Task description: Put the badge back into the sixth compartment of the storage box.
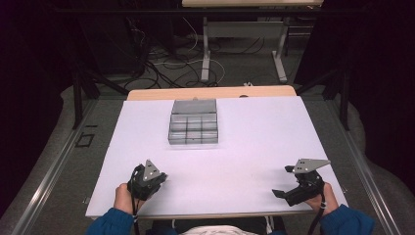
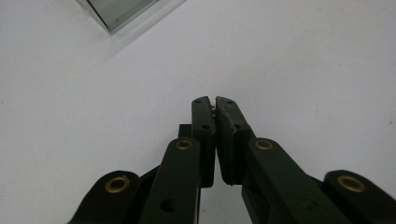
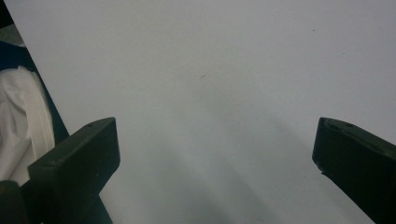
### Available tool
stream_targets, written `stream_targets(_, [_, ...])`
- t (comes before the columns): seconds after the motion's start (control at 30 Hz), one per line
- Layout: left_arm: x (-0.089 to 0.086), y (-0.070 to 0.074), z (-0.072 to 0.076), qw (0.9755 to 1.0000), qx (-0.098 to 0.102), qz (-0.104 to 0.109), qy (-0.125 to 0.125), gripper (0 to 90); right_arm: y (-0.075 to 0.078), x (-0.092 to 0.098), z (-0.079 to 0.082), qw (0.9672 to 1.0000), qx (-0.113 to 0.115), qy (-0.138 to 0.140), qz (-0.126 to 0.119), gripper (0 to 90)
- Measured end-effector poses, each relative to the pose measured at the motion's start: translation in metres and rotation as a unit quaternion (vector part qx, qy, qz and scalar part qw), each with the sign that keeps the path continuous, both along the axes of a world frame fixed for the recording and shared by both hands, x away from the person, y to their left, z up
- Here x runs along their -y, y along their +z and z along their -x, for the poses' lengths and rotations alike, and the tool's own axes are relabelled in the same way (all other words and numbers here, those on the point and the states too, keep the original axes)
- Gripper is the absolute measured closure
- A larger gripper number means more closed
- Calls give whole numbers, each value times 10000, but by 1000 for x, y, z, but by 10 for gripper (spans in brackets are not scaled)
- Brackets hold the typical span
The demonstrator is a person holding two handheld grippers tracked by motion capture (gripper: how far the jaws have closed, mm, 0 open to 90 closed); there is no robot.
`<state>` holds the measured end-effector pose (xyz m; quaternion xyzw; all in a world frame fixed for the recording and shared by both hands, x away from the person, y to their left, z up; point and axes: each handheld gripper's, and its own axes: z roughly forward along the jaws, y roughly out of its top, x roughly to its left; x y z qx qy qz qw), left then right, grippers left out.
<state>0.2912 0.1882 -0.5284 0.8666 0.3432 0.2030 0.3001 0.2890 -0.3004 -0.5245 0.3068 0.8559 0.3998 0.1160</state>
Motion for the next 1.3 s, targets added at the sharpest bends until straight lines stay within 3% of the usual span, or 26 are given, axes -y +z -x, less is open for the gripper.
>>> stream_targets(0.17, [-1,2,0,10000,79,40,-15,875,0,0,0,10000,-10,7,4,5])
stream_targets(0.2, [0,2,1,9998,90,203,22,875,0,0,0,10000,6,3,-7,5])
stream_targets(0.37, [-1,5,1,9997,147,169,-31,875,-1,0,0,10000,27,-32,-16,5])
stream_targets(0.4, [0,5,1,9996,117,264,-6,874,-1,-1,0,10000,22,-39,-20,5])
stream_targets(0.6, [3,7,2,9992,237,323,-74,875,-1,-1,0,10000,16,-44,-11,5])
stream_targets(0.63, [4,7,2,9988,233,418,-50,874,-1,-1,-1,10000,20,-28,-13,5])
stream_targets(1.07, [12,8,-1,9981,365,482,-99,874,-1,-1,-1,10000,26,-3,20,4])
stream_targets(1.3, [20,7,-5,9978,335,553,-154,874,0,0,-1,10000,-18,53,48,4])
